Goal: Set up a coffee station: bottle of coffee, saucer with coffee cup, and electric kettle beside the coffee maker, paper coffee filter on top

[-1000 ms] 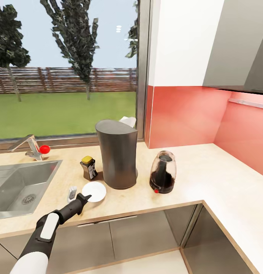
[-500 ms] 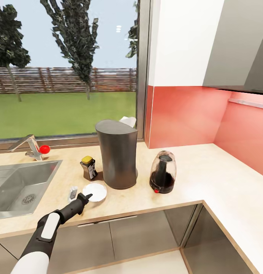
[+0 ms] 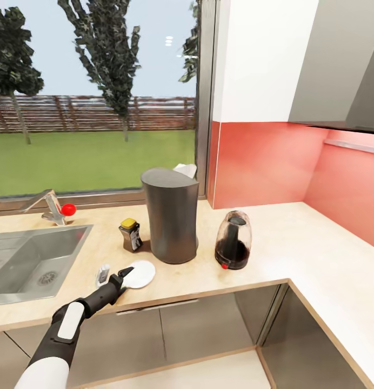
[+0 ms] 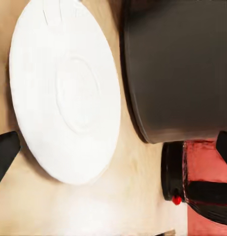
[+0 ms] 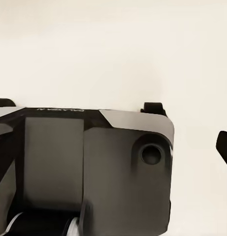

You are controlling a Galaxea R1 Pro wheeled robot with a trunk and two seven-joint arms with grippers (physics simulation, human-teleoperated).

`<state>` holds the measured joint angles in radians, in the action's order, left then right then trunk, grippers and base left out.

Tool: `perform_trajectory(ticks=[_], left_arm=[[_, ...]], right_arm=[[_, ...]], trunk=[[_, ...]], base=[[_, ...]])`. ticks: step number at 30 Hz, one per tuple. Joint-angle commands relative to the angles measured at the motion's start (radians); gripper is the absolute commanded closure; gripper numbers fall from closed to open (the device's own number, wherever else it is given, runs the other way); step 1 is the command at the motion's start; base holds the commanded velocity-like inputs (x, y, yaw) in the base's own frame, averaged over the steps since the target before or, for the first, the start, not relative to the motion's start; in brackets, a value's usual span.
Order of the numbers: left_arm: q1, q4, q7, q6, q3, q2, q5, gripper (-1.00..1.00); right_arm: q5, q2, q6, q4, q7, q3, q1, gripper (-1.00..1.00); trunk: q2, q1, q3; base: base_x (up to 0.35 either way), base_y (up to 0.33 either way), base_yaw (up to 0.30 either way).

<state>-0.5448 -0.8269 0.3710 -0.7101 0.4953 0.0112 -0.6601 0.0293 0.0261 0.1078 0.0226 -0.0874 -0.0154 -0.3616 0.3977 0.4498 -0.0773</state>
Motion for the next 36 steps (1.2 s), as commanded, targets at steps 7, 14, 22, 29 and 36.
perform_trajectory(ticks=[7,14,22,29,36], left_arm=[[-0.001,0.000,0.003,-0.008,0.005,0.001,-0.001,-1.00],[-0.001,-0.001,0.004,-0.009,0.003,0.001,-0.008,-1.00],[0.070,-0.001,0.060,-0.017,0.002,-0.009,-0.010,-1.00],[0.238,-0.001,0.243,-0.019,0.000,-0.076,0.001,-1.00],[0.388,0.048,0.269,0.024,-0.007,-0.127,0.132,-1.00]], right_arm=[[0.003,0.000,0.006,0.002,-0.002,-0.002,0.000,-1.00],[0.003,0.000,0.006,0.002,-0.002,-0.002,0.000,-1.00],[0.003,0.000,0.006,0.002,-0.002,-0.001,0.000,-1.00],[0.006,0.001,0.006,0.002,-0.001,-0.002,0.000,-1.00],[0.007,0.001,0.006,0.002,0.000,-0.001,0.000,-1.00]], trunk=[[0.002,0.000,-0.002],[0.002,0.000,-0.002],[0.002,0.000,-0.002],[0.002,0.000,-0.006],[0.002,0.000,-0.013]], base=[[-0.291,0.151,0.000],[-0.311,0.106,0.000],[-0.207,0.045,0.000],[-0.006,0.001,0.081],[0.000,0.000,0.176]])
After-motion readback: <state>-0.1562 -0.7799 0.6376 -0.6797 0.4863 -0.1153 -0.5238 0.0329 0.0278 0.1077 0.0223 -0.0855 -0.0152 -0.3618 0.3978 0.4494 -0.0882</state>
